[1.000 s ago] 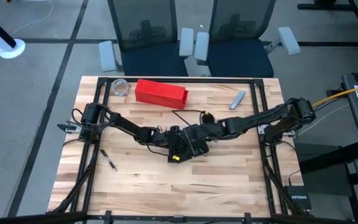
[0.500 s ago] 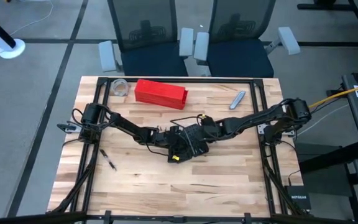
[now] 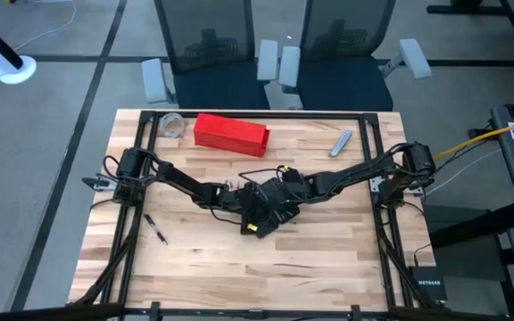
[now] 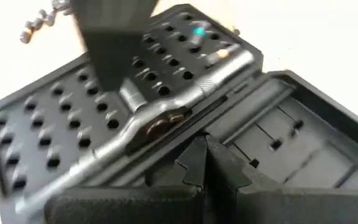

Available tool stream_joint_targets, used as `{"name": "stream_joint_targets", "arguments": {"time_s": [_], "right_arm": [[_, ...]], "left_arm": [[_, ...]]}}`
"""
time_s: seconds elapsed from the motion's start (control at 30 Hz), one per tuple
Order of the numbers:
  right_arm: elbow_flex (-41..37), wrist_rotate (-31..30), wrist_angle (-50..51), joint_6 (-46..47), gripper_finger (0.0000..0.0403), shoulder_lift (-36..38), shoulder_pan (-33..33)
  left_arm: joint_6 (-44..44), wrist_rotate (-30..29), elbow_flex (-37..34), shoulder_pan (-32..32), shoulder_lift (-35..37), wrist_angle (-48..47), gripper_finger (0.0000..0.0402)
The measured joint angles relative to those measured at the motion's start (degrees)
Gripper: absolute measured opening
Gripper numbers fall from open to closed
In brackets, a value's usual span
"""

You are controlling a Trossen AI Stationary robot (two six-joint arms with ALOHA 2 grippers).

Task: Prefit tool cases
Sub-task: Remove the screwdriver from the tool case

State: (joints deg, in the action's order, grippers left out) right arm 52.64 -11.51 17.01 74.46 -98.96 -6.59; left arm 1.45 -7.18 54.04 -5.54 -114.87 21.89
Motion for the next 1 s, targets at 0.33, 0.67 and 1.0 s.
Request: {"name": "stream_joint_targets", "arguments": {"time_s": [0.33,0.67,1.0], "right_arm": [[0.0,11.8,-9.2,-0.2,0.0182,1.4,-0.3],[0.2,5.2,-1.5,-4.1,0.0182,8.4,0.6],[0.1,-0.7,14.1,-18.8,0.0182,15.6,1.3]], "left_arm": [[-0.1,0.7,0.1,-0.1,-1.1,0.5,0.0000],[-0.1,0.4,0.1,-0.9,-1.5,0.3,0.0000],[11.9,-4.3,-0.3,-1.6,4.1,-2.0,0.0000]]}}
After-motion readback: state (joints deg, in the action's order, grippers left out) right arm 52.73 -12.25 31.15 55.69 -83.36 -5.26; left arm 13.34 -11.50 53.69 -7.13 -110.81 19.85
